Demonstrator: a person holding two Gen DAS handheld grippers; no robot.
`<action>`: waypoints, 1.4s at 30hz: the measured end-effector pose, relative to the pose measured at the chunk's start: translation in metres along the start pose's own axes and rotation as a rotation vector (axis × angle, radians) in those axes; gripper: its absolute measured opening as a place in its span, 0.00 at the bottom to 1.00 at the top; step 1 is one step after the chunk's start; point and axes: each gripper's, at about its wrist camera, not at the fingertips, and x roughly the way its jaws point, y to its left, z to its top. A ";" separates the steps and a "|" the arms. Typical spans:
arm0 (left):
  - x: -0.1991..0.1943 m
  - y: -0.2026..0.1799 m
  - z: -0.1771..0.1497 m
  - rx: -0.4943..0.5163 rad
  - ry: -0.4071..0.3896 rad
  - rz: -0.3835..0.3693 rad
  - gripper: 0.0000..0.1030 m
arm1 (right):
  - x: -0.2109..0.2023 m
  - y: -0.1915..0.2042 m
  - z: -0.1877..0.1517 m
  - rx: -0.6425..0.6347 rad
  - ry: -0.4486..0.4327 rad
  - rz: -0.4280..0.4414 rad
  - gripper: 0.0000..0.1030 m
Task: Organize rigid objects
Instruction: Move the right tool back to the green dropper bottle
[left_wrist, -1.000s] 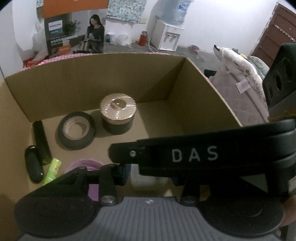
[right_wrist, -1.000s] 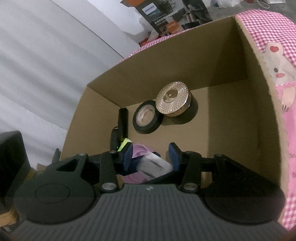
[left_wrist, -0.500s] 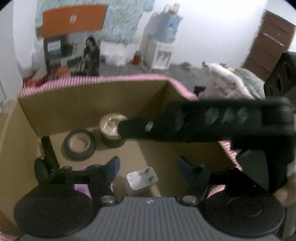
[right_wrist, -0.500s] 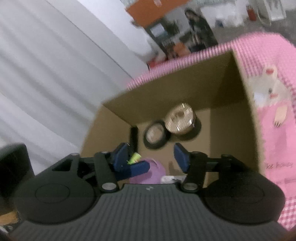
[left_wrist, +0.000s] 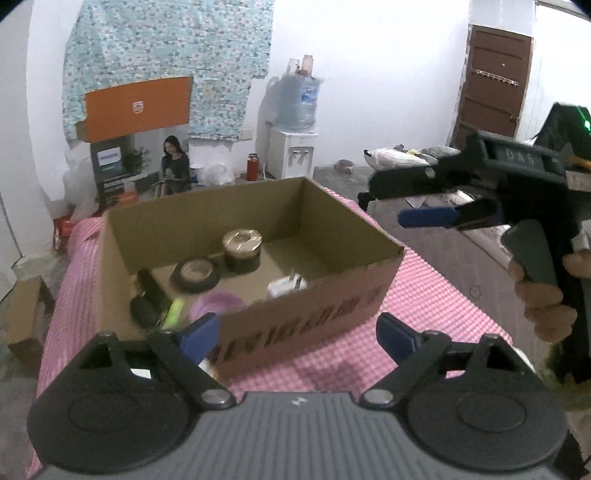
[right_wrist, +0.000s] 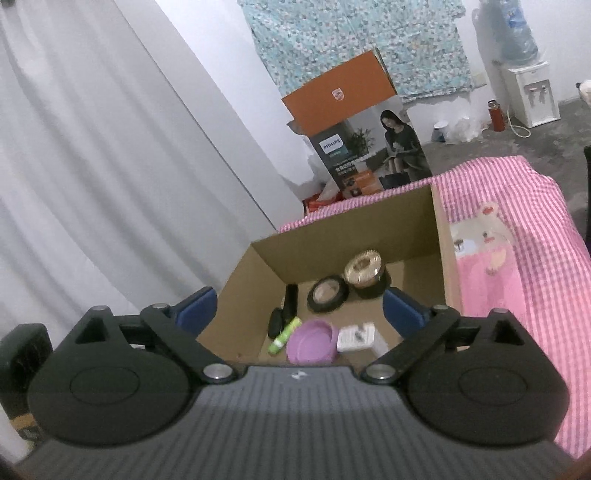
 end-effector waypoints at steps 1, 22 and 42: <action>-0.003 0.002 -0.007 -0.007 0.001 0.002 0.90 | -0.001 0.002 -0.008 -0.002 0.007 -0.003 0.95; 0.047 0.014 -0.075 0.038 0.050 0.130 0.85 | 0.112 0.079 -0.079 -0.169 0.306 0.028 0.48; 0.078 0.010 -0.085 0.065 0.075 0.013 0.74 | 0.125 0.078 -0.082 -0.215 0.358 0.003 0.23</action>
